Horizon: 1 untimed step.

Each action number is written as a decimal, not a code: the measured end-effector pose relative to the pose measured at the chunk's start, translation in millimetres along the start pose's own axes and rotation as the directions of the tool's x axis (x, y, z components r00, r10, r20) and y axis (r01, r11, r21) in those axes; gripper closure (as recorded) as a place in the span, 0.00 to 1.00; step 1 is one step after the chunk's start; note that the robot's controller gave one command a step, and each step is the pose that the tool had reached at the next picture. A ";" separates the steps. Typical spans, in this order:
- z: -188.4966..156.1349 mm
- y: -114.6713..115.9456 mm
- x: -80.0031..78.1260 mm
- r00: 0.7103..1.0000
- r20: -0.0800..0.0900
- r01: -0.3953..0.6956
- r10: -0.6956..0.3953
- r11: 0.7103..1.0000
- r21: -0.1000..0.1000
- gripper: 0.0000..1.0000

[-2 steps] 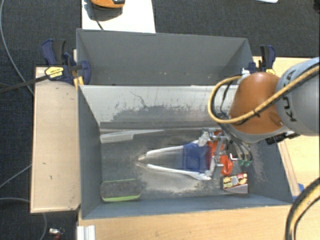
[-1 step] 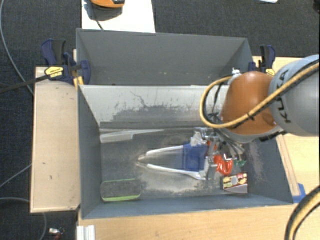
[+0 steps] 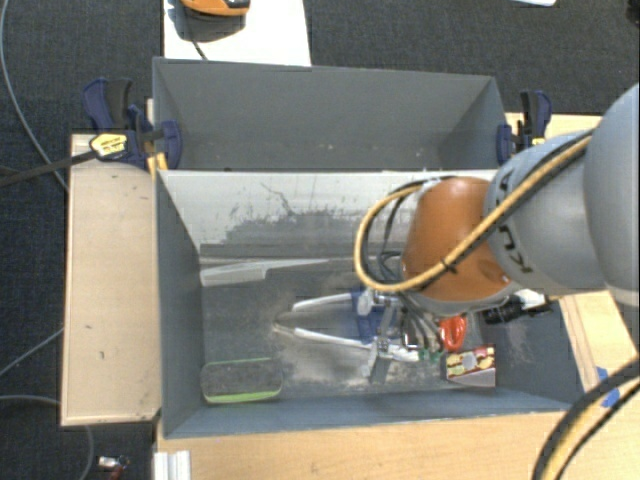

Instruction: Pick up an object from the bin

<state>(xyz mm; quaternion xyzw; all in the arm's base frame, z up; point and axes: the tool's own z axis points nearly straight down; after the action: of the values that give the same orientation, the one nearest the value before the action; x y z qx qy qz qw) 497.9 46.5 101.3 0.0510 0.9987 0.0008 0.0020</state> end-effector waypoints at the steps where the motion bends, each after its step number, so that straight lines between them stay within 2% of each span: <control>1: 32.3 -17.5 8.5 0.996 0.018 -0.086 0.086 0.996 0.000 0.00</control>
Offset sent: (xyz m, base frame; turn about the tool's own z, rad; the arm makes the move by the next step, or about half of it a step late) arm -0.0215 -0.0019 -0.0313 -0.0505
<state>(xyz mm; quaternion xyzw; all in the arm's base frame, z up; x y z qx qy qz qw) 487.8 30.1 69.0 0.0937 0.9955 0.0002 0.0110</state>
